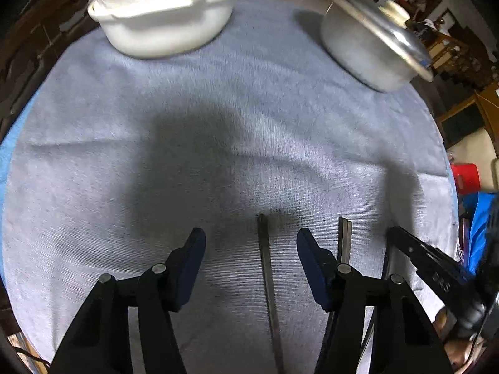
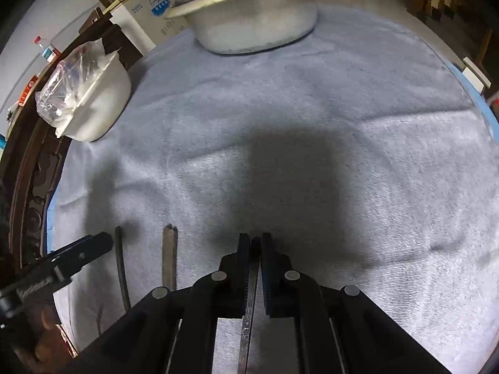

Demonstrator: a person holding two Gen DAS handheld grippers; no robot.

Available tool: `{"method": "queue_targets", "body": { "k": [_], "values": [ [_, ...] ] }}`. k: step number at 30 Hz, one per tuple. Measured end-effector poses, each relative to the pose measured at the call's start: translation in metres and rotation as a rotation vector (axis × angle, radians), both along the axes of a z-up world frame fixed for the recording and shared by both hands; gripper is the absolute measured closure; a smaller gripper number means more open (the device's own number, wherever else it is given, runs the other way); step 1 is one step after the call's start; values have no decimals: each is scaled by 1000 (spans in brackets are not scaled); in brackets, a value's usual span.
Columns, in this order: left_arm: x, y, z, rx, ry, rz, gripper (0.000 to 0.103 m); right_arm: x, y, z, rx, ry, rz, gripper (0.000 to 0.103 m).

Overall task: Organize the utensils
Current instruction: 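Close the right tool on a metal chopstick while the left tool grasps another, then lift the held chopsticks with both tools and carry them over the grey cup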

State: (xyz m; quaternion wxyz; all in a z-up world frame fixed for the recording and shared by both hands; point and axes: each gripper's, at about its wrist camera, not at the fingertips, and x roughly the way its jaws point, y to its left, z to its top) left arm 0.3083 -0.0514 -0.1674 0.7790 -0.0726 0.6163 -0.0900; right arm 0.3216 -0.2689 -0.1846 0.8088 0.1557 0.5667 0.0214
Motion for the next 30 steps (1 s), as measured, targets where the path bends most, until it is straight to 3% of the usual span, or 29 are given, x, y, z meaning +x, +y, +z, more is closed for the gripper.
{"method": "queue_targets", "body": {
  "k": [7,9,11,13,20,30],
  "values": [
    [7,-13,-5,7,24,15,60,-4,1,0,-1,-7,13,95],
    [8,-16,-5,22,17,11,68,-5,4,-2,6,-9,12,95],
    [10,-21,-6,38,15,3,88,-8,1,-3,23,-7,6,95],
    [9,-24,-7,44,16,-7,96,-11,-1,-3,36,-9,2,96],
    [-12,-14,0,10,-42,10,97,-35,-12,14,74,-90,-11,96],
    [-56,36,70,-44,-279,110,97,-89,-35,60,153,-313,-59,96]
  ]
}}
